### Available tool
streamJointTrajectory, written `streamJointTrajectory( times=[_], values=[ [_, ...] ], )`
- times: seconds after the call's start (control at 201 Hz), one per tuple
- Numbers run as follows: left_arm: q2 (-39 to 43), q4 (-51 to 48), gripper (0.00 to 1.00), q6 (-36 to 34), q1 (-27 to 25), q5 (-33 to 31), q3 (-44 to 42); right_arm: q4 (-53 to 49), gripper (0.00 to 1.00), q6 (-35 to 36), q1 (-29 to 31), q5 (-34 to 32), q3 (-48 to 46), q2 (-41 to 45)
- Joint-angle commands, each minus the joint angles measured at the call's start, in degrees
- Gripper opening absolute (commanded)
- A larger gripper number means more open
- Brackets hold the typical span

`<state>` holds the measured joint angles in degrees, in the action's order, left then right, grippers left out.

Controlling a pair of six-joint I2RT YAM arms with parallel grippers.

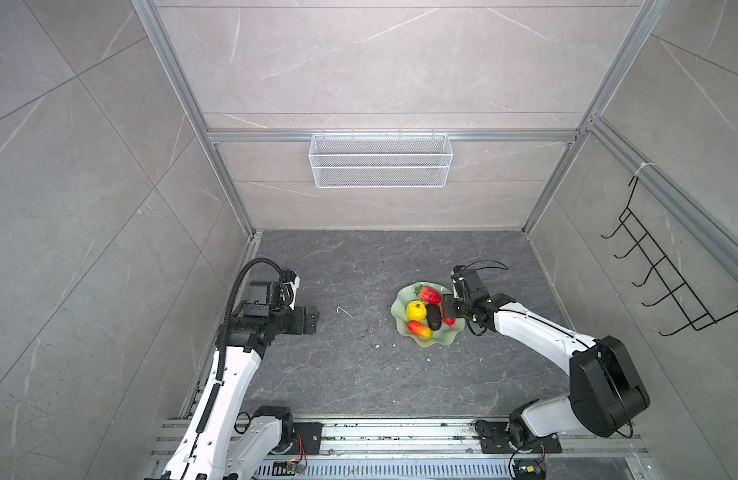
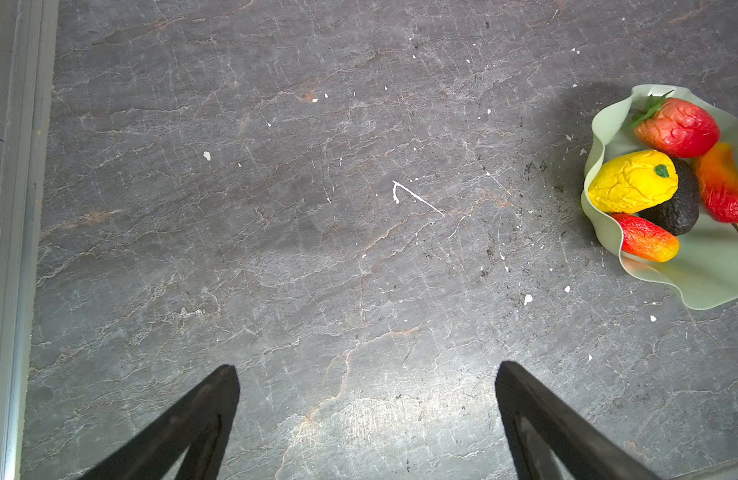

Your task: Place and organize the fake fruits in the fruit bowl

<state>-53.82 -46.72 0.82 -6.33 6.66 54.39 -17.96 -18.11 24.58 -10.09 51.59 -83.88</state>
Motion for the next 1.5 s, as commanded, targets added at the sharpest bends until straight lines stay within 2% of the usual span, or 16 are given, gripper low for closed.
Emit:
streamJointTrajectory(
  times=[0.0,0.189,0.309,0.444,0.513,0.603,0.767,0.942,0.982,1.066,1.121,1.201,1.341,1.415,1.495],
  values=[
    [0.1,0.5,1.00,-1.1,0.3,1.2,0.1,0.5,0.75,1.3,-0.4,-0.9,-0.7,2.8],
    [-0.5,0.5,1.00,-1.0,0.3,0.8,0.5,1.0,1.00,5.4,-1.8,-5.1,-0.3,11.1],
    [0.0,0.5,1.00,0.5,0.2,-0.9,2.8,6.5,1.00,8.1,-6.1,-4.6,-2.6,17.3],
    [3.2,4.8,1.00,5.6,0.2,-3.8,3.2,18.1,1.00,5.9,-16.9,2.4,-9.4,23.8],
    [5.4,9.3,1.00,9.0,-0.2,-5.9,1.1,24.2,1.00,4.6,-21.3,5.0,-13.2,25.5],
    [8.0,17.2,1.00,11.3,-0.9,-11.7,-4.5,32.1,1.00,5.5,-23.5,4.7,-18.8,26.2],
    [7.7,36.3,1.00,12.8,-1.6,-21.8,-16.4,45.9,1.00,8.1,-24.3,1.9,-28.8,23.6],
    [-2.1,59.3,1.00,2.8,-1.8,-27.2,-26.4,54.9,1.00,8.4,-24.3,0.8,-30.5,14.9],
    [-4.3,64.7,1.00,1.0,-1.8,-28.1,-28.3,52.8,1.00,9.6,-24.1,1.2,-29.9,15.0],
    [-8.6,73.8,1.00,-1.4,-1.8,-30.1,-31.5,57.7,1.00,11.5,-23.6,1.2,-31.2,13.8],
    [-11.3,77.7,1.00,-2.4,-1.6,-31.1,-32.6,56.6,1.00,11.6,-23.5,0.9,-30.8,13.5],
    [-15.6,80.8,1.00,-2.8,-1.3,-30.9,-32.4,58.2,1.00,12.1,-23.5,0.4,-31.6,11.1],
    [-23.4,87.3,1.00,-3.6,0.1,-28.7,-31.9,77.1,1.00,13.3,-22.0,-0.8,-36.7,0.5],
    [-26.9,89.4,1.00,-2.3,2.2,-25.6,-32.1,71.2,1.00,14.4,-21.1,-0.1,-33.9,0.3],
    [-30.4,95.4,1.00,-0.8,4.9,-22.2,-33.6,73.1,1.00,15.0,-21.0,1.2,-32.9,-3.2]
  ],
)
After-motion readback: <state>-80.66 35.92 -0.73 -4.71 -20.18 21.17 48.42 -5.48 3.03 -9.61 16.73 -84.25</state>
